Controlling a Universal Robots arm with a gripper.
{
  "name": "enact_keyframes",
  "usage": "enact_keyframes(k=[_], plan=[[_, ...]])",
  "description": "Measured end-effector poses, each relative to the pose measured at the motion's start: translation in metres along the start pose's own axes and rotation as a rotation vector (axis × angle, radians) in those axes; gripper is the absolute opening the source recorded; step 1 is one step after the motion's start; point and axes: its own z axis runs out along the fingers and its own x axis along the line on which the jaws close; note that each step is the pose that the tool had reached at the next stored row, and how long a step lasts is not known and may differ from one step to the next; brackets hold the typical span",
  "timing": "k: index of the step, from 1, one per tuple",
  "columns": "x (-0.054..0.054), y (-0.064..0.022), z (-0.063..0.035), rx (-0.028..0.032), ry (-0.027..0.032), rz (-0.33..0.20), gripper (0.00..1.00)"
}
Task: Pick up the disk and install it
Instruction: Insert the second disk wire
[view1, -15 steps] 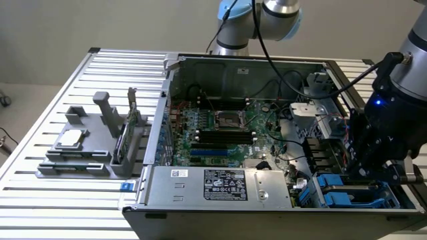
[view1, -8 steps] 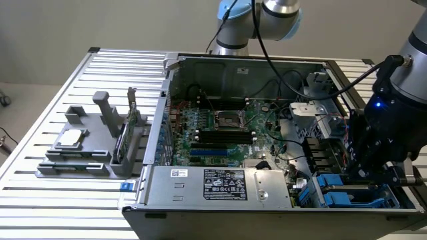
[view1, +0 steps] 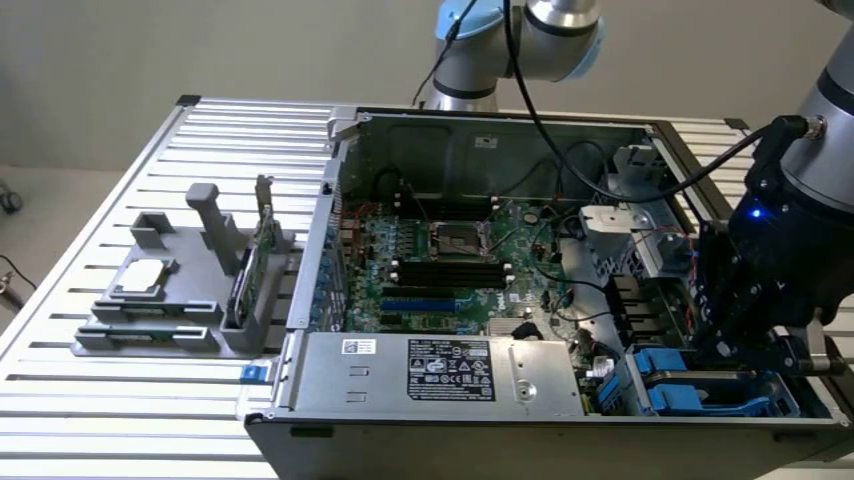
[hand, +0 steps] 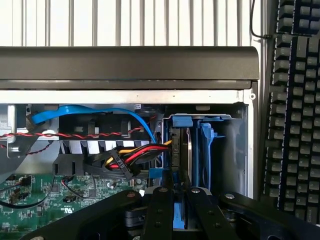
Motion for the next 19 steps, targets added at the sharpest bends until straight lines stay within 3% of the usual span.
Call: enact_keyframes(k=[2,4,5,8,19], plan=[[0.0,0.0001,-0.0006,0.0,0.0001,0.0,0.24],[0.0,0.0004,-0.0032,0.0,0.0002,0.0,0.24],[0.0,0.0005,-0.0046,0.0,0.0002,0.0,0.3],[0.0,-0.0011,-0.007,0.0,0.0011,-0.001,0.3],[0.0,-0.0203,-0.0119,0.0077,0.004,-0.003,0.3]])
